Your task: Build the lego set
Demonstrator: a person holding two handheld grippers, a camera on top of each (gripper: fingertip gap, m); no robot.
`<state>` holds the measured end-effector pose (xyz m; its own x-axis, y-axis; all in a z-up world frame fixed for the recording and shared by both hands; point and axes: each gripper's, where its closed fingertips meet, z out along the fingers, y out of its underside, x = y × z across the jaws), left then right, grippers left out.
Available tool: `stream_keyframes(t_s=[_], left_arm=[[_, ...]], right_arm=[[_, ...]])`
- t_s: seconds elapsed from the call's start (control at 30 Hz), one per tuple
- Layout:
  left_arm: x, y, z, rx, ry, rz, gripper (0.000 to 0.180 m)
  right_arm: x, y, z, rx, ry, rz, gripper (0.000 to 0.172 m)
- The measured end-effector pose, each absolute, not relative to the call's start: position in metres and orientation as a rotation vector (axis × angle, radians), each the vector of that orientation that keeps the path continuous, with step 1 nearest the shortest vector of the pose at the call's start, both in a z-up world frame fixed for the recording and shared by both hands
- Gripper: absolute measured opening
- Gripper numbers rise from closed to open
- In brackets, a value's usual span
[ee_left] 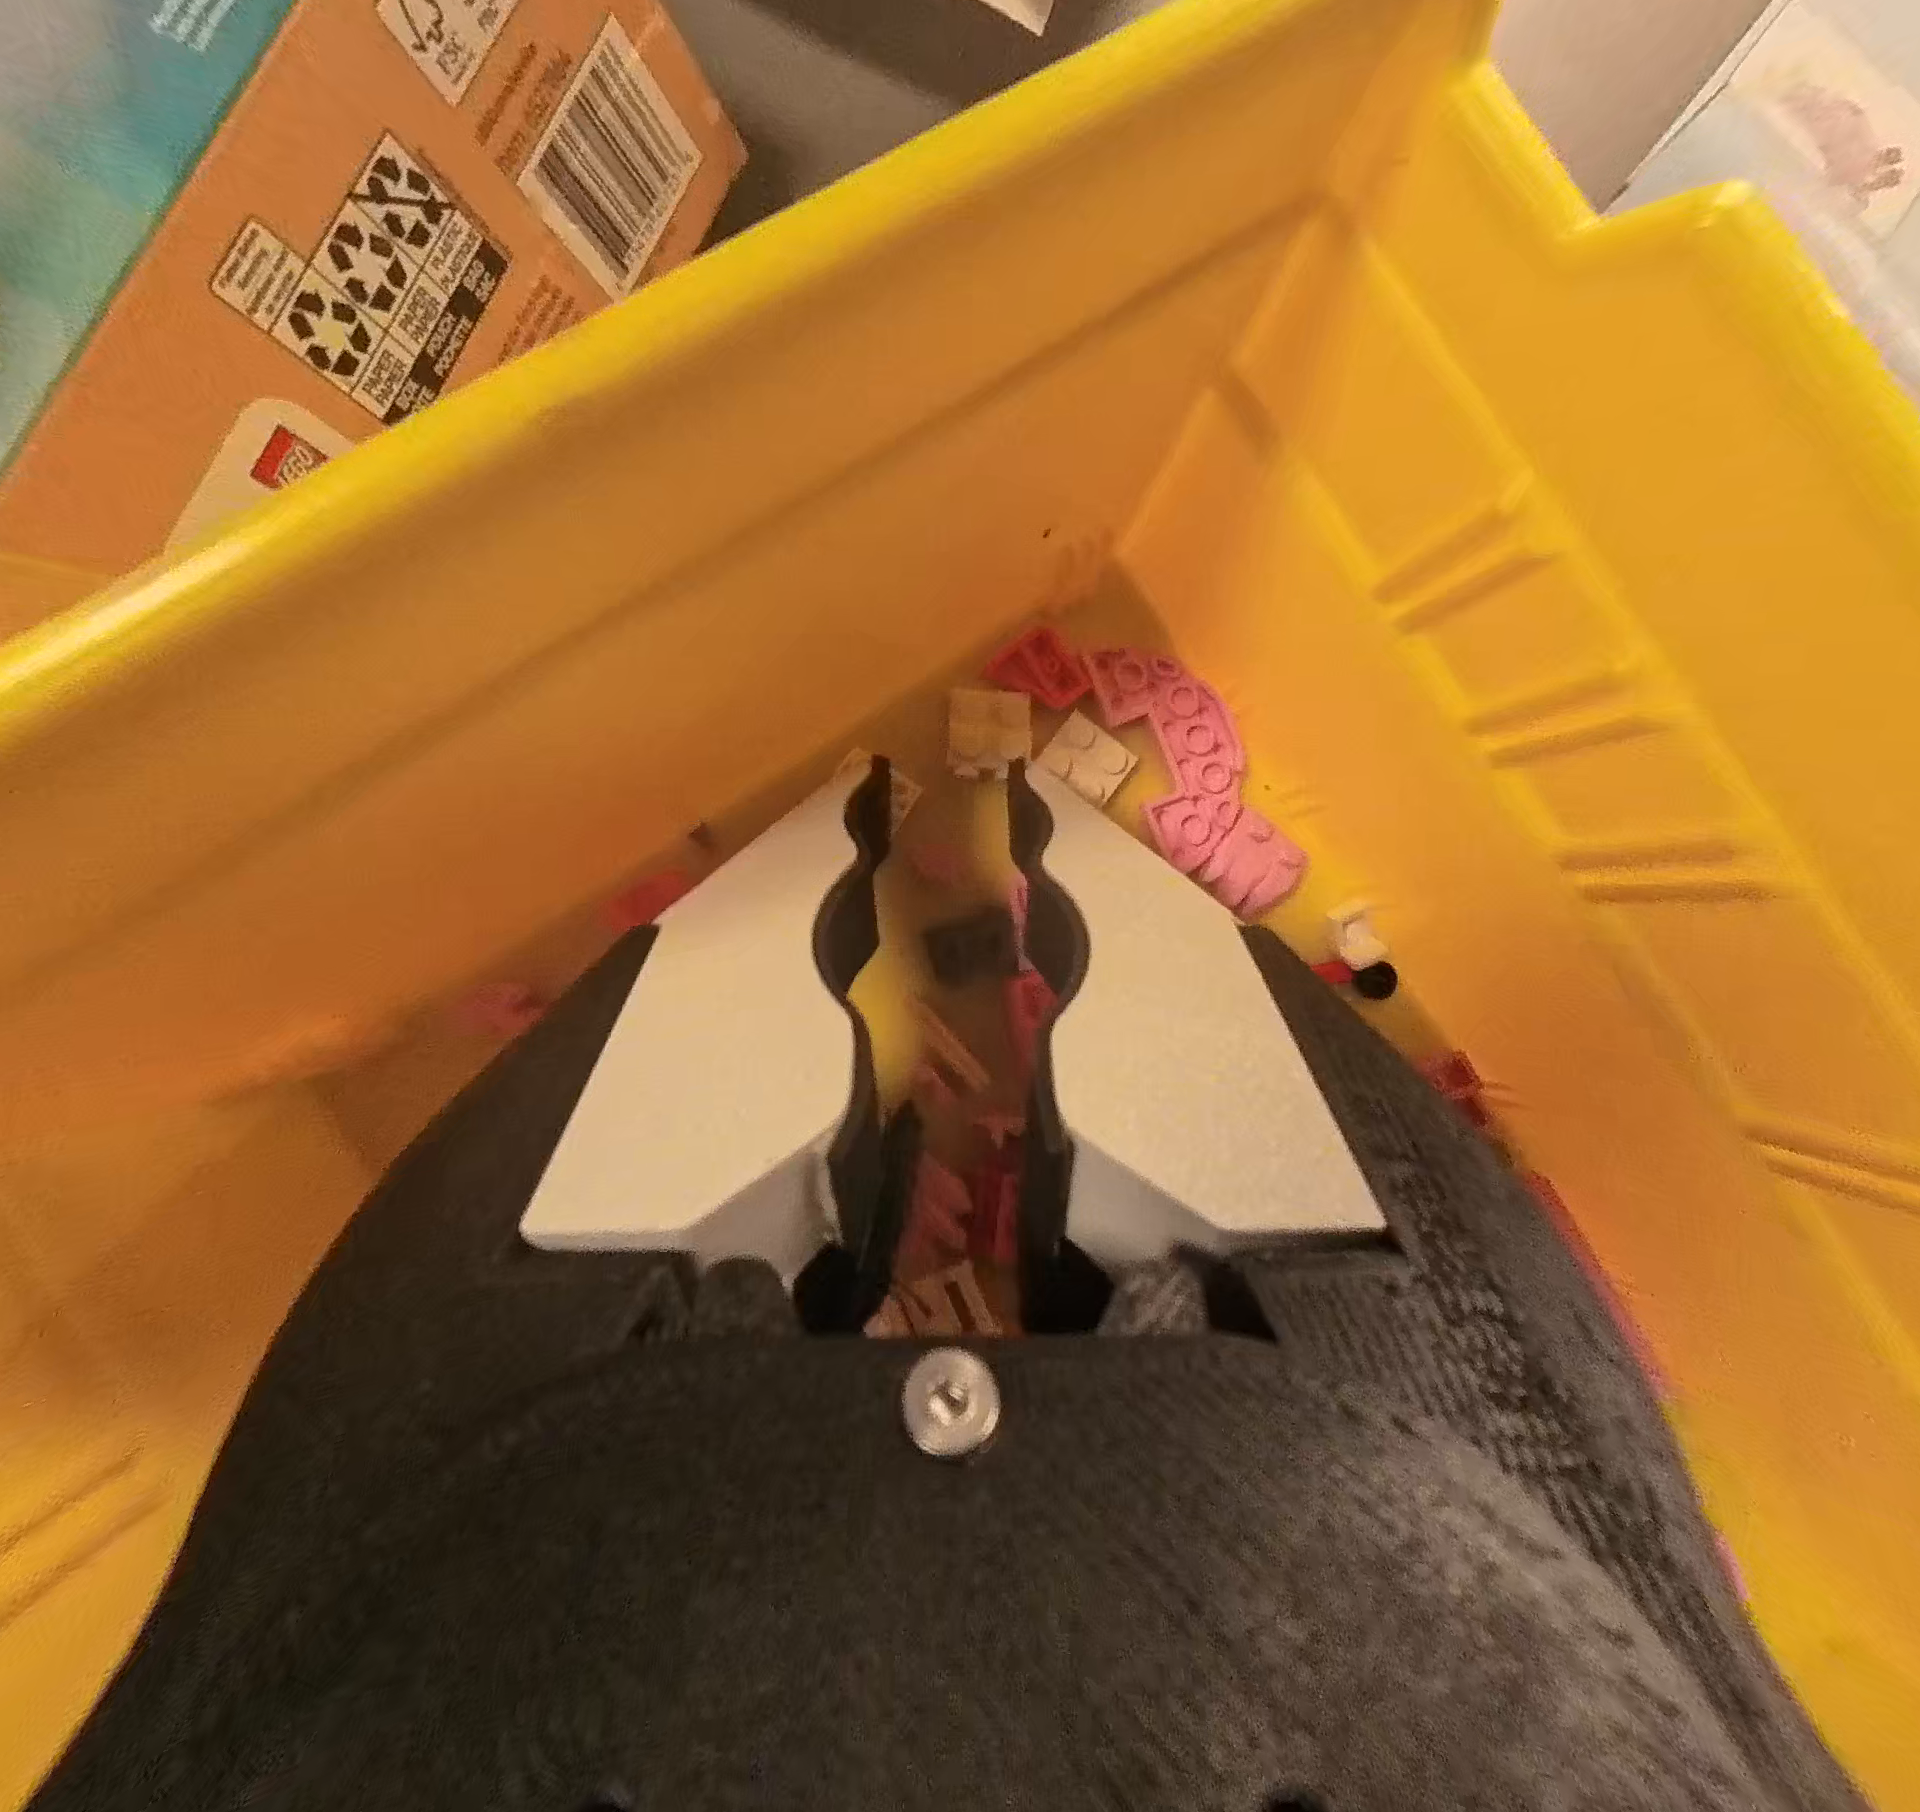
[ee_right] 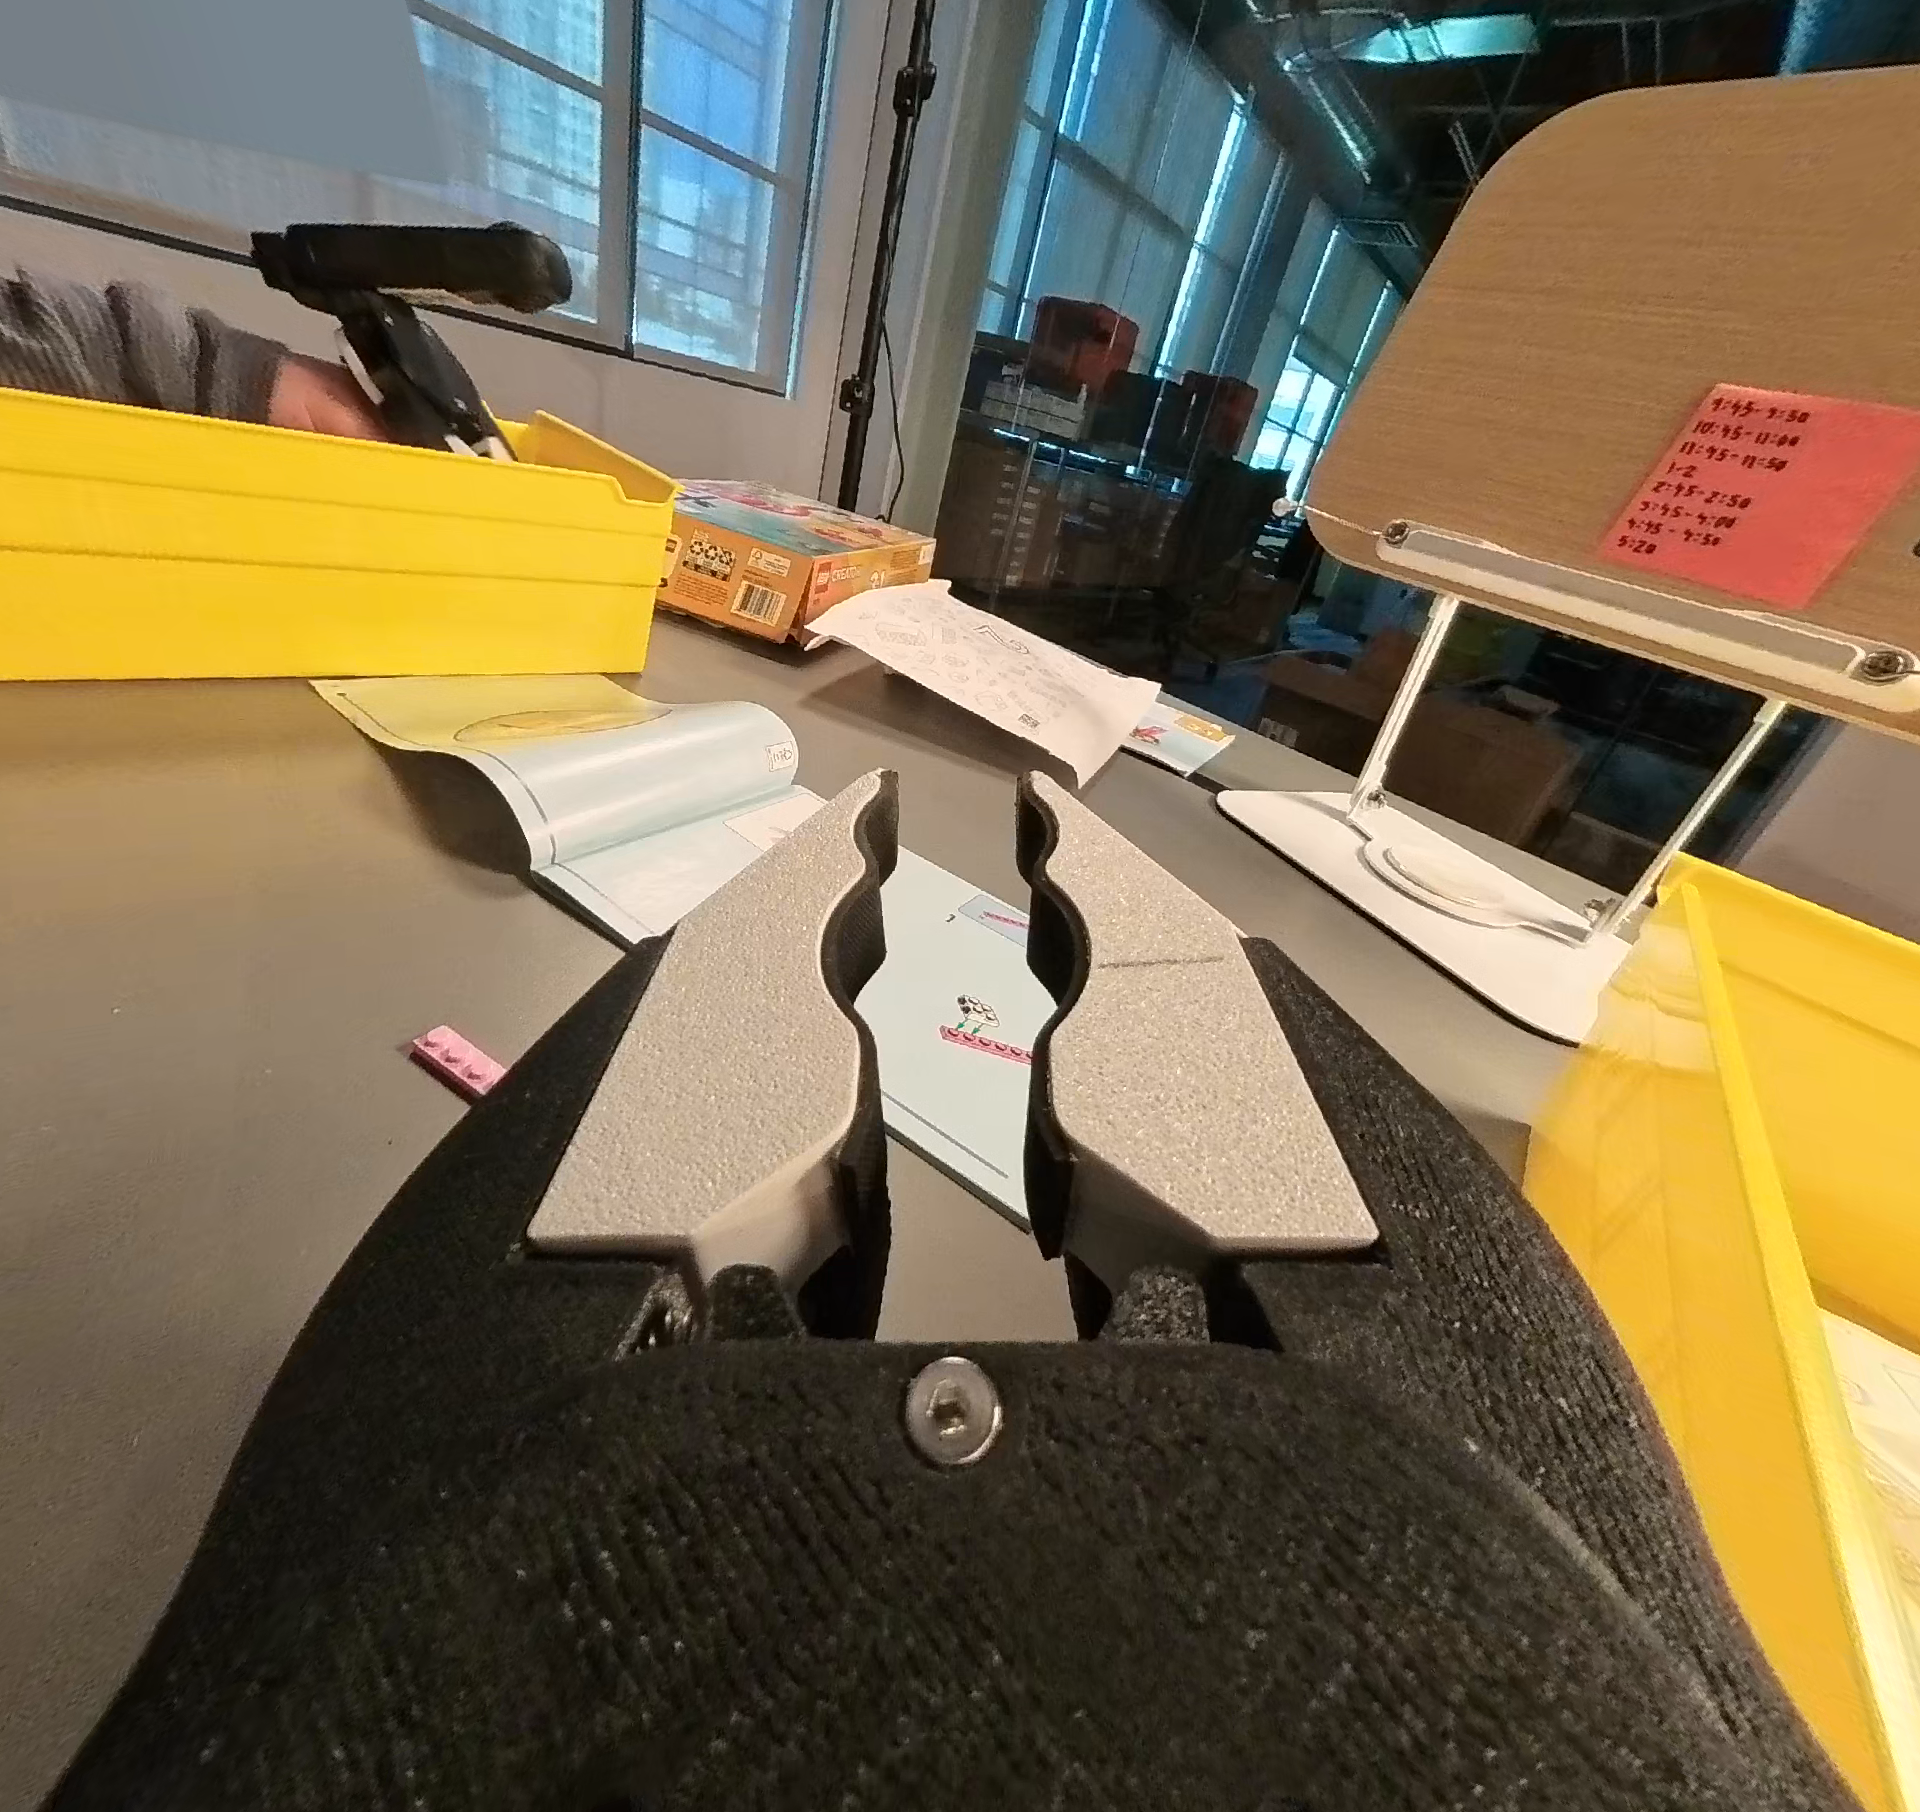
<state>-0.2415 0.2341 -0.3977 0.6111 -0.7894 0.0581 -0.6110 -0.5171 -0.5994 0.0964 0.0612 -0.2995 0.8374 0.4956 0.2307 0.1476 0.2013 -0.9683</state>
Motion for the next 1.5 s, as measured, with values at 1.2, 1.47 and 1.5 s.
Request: stream_keyframes(t_s=[1.2, 1.47, 1.5], left_arm=[[-0.205, 0.161, -0.205, -1.669, 0.796, -0.538, 0.015], [-0.086, 0.043, -0.191, -1.49, 1.04, -0.674, 0.015], [-0.068, 0.036, -0.195, -1.479, 1.025, -0.725, 0.015]], right_arm=[[0.094, 0.058, -0.299, -1.359, -0.581, 0.29, 0.021], [0.092, 0.053, -0.298, -1.353, -0.589, 0.312, 0.021], [0.095, 0.054, -0.297, -1.352, -0.568, 0.311, 0.021]])
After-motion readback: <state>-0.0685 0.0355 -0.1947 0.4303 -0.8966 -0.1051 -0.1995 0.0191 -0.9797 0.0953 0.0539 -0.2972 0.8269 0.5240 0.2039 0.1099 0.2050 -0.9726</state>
